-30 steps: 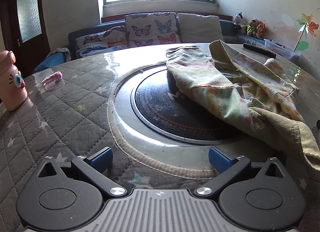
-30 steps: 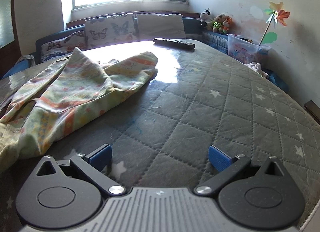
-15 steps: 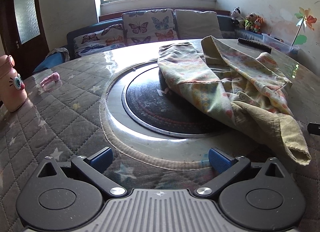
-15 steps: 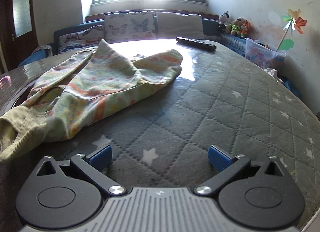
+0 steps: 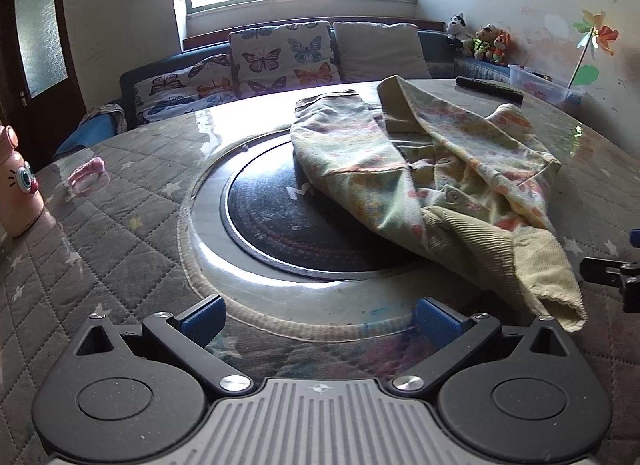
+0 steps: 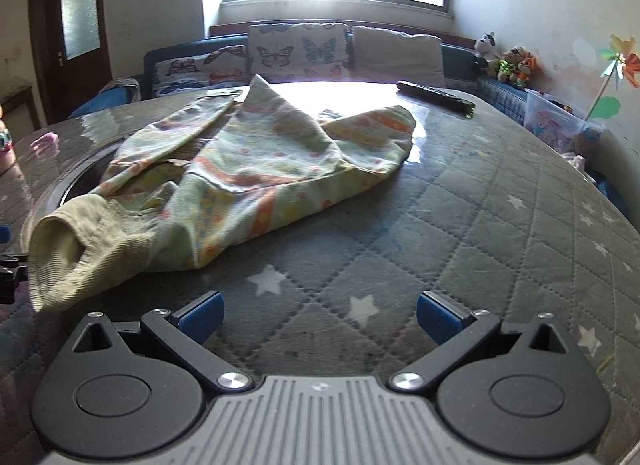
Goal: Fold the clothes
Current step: 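Move both grippers toward the crumpled floral shirt on the table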
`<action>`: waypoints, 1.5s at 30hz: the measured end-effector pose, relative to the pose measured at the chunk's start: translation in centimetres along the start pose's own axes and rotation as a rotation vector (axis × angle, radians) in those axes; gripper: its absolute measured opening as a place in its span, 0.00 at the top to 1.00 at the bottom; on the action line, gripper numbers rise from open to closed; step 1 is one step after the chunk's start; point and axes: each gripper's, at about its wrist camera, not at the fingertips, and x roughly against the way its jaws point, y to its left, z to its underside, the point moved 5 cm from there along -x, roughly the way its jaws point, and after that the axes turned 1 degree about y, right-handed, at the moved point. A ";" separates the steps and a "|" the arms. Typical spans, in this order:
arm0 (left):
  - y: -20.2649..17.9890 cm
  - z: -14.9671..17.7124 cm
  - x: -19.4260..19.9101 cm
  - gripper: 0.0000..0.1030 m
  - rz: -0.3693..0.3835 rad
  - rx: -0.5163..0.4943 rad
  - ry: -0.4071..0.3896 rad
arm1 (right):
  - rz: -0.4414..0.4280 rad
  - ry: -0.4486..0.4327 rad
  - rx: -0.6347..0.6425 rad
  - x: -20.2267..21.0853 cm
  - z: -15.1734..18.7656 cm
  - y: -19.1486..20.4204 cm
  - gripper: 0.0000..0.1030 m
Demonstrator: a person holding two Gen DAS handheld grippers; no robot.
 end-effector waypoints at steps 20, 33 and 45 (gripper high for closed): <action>-2.4 -0.4 0.8 0.00 0.033 -0.046 -0.014 | -0.066 -0.016 0.052 0.6 -0.2 2.1 0.00; -2.9 -0.7 0.9 0.00 0.036 -0.061 -0.019 | -0.089 -0.024 0.055 0.7 -0.4 2.6 0.00; -3.1 -1.2 0.8 0.00 0.032 -0.075 -0.025 | -0.109 -0.033 0.060 0.7 -1.2 3.1 0.00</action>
